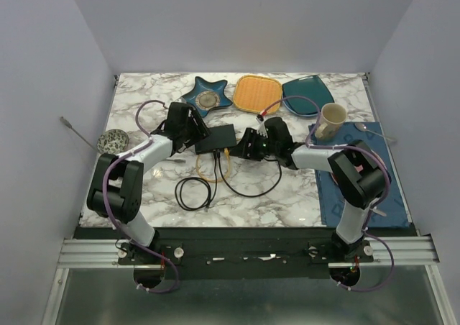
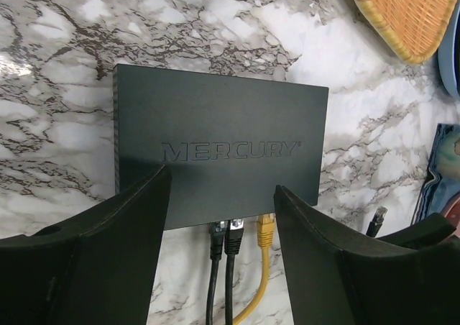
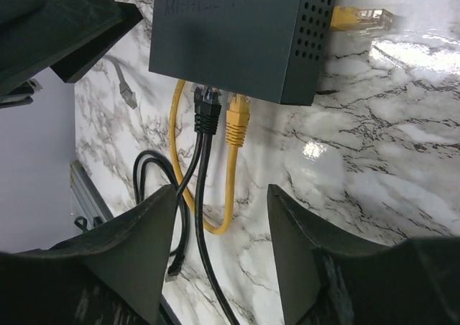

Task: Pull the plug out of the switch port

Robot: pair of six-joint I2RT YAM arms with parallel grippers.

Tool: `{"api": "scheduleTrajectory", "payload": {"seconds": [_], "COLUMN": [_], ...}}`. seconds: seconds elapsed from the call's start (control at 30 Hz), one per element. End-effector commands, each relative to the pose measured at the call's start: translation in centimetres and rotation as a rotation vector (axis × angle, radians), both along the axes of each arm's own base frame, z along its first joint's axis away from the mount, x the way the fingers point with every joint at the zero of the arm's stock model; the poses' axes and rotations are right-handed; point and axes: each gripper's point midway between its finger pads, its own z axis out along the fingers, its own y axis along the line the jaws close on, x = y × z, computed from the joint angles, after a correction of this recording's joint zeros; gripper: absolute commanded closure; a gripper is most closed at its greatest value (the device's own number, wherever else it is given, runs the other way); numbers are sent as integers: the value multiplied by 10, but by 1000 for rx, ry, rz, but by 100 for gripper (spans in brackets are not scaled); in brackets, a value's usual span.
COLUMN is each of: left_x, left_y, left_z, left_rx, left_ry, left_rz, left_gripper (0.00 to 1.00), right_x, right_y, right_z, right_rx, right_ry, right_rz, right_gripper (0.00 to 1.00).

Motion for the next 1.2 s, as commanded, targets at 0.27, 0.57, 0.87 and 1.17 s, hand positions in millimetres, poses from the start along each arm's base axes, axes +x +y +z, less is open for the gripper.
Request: {"api": "scheduleTrajectory", "payload": {"seconds": [0.27, 0.57, 0.87, 1.17], "left_x": [-5, -13, -14, -15], "left_y": [-13, -9, -7, -7], "left_z": [-33, -53, -52, -53], "left_rx": [-51, -43, -45, -51], "left_ry": [85, 160, 163, 167], "left_rz": [-51, -41, -41, -44], "left_gripper": [52, 53, 54, 54], "right_x": [17, 26, 35, 41], "right_y": [13, 21, 28, 32], "right_z": [-6, -14, -19, -24], "right_rx": [75, 94, 108, 155], "right_ry": [13, 42, 66, 96], "right_rz": [5, -5, -9, -27], "right_gripper": [39, 40, 44, 55]}}
